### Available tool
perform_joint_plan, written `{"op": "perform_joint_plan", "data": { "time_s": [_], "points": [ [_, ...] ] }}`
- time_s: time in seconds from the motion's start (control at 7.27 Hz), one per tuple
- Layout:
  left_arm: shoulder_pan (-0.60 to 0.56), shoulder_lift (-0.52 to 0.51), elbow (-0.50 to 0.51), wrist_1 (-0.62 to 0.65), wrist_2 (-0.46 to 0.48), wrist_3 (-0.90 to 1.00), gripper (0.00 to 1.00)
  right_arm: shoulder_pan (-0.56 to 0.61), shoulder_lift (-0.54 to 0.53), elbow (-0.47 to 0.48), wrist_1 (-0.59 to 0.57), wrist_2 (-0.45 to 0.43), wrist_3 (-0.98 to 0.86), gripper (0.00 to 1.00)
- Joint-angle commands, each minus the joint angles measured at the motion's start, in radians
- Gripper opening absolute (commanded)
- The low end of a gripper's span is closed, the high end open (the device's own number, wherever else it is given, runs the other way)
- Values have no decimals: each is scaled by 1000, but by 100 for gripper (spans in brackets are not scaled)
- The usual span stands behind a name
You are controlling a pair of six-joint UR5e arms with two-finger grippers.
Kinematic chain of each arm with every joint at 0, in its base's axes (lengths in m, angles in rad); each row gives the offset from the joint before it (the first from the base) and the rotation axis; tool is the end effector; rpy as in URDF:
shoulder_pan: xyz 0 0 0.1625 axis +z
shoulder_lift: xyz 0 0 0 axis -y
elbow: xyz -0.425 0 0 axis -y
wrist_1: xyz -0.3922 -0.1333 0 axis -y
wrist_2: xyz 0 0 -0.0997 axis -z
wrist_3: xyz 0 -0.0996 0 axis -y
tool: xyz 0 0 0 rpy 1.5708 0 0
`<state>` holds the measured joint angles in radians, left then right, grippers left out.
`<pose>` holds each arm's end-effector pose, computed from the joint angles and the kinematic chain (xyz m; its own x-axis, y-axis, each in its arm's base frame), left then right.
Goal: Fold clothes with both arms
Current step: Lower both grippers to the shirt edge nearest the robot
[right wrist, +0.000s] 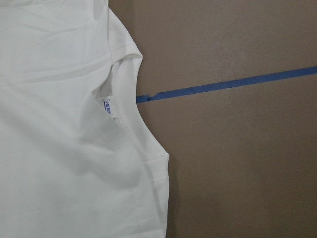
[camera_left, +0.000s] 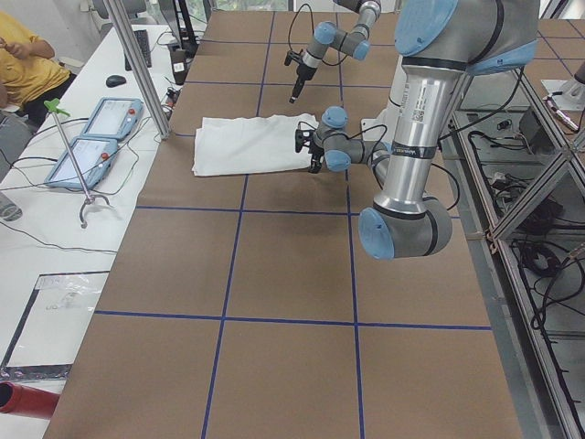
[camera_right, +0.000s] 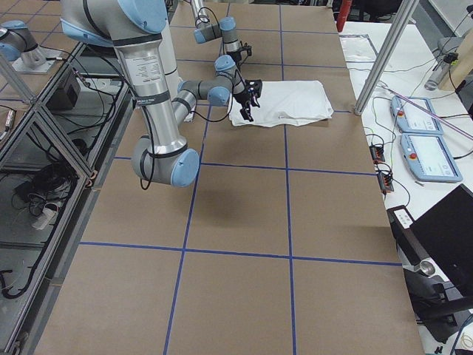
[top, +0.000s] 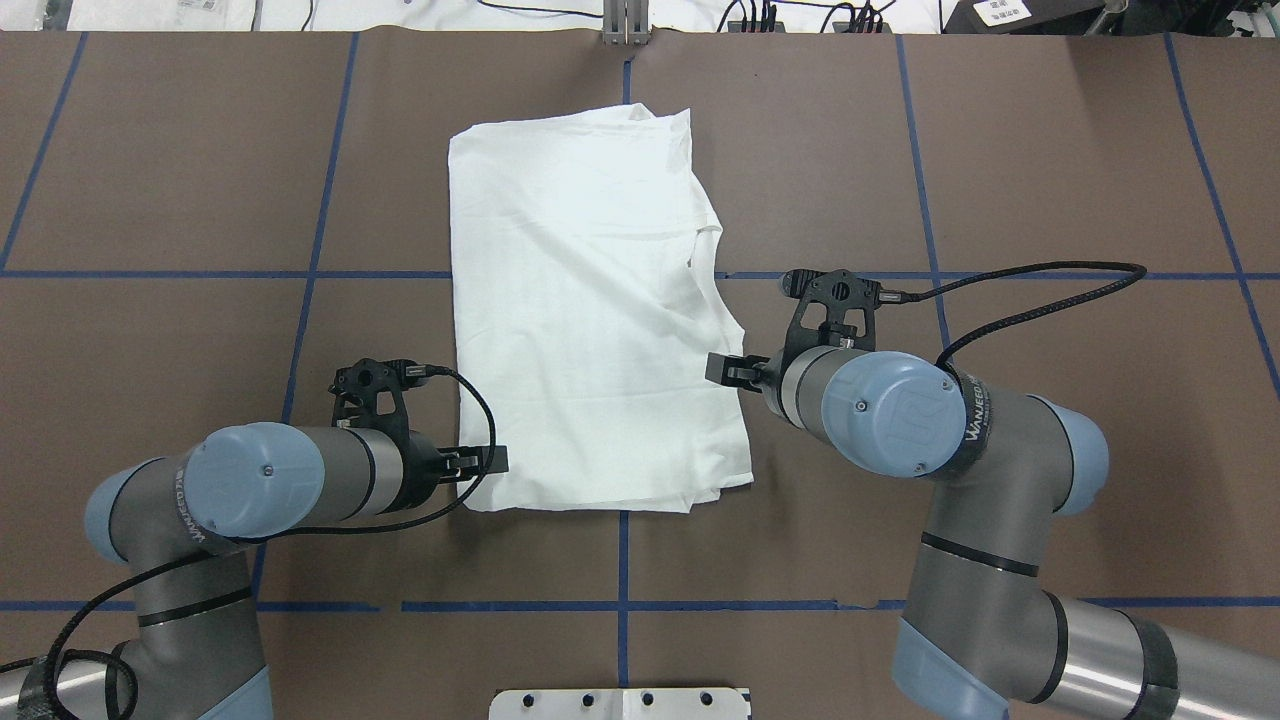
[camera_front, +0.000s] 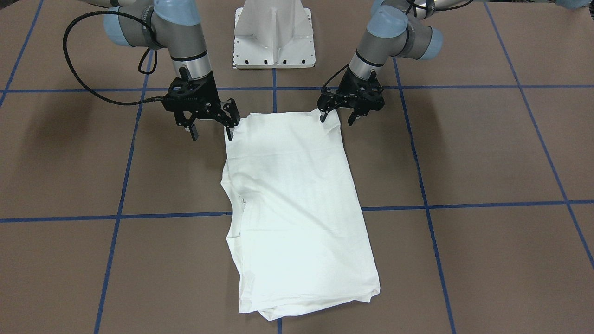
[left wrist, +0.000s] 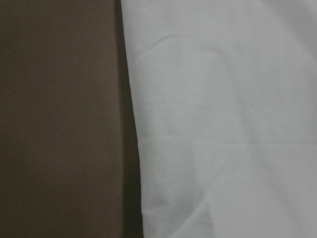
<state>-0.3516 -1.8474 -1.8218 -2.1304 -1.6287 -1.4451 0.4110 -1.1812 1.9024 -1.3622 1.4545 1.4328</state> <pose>0.5093 -0.3227 0.3318 0.4701 -0.0392 -0.8817 0.2387 0.9674 0.0843 -0.4875 -0.3705 0.2759 0.6093 0.1165 0.7843 -0.4021 0.8979 0.1790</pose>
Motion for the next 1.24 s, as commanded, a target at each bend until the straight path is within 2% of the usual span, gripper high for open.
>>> {"op": "perform_joint_plan", "data": {
  "time_s": [0.0,0.28,0.41,0.55,0.69,0.96,1.1],
  "points": [
    [16,-13,-10,17,6,0,48,-3,-1,0,0,0,0,100],
    [33,-18,-10,17,6,0,44,-4,-1,-2,0,0,0,100],
    [33,-18,-11,17,7,0,30,-7,-1,-5,0,0,0,100],
    [33,-16,-13,17,9,-1,9,-15,-1,-3,0,-6,9,100],
    [33,-15,-16,17,10,0,0,-30,2,-2,-2,-12,102,100],
    [33,-15,-17,17,10,0,0,-117,15,-9,-18,-68,350,96],
    [33,-16,-17,17,10,0,0,-148,15,-11,-40,-68,456,96]
  ]
}}
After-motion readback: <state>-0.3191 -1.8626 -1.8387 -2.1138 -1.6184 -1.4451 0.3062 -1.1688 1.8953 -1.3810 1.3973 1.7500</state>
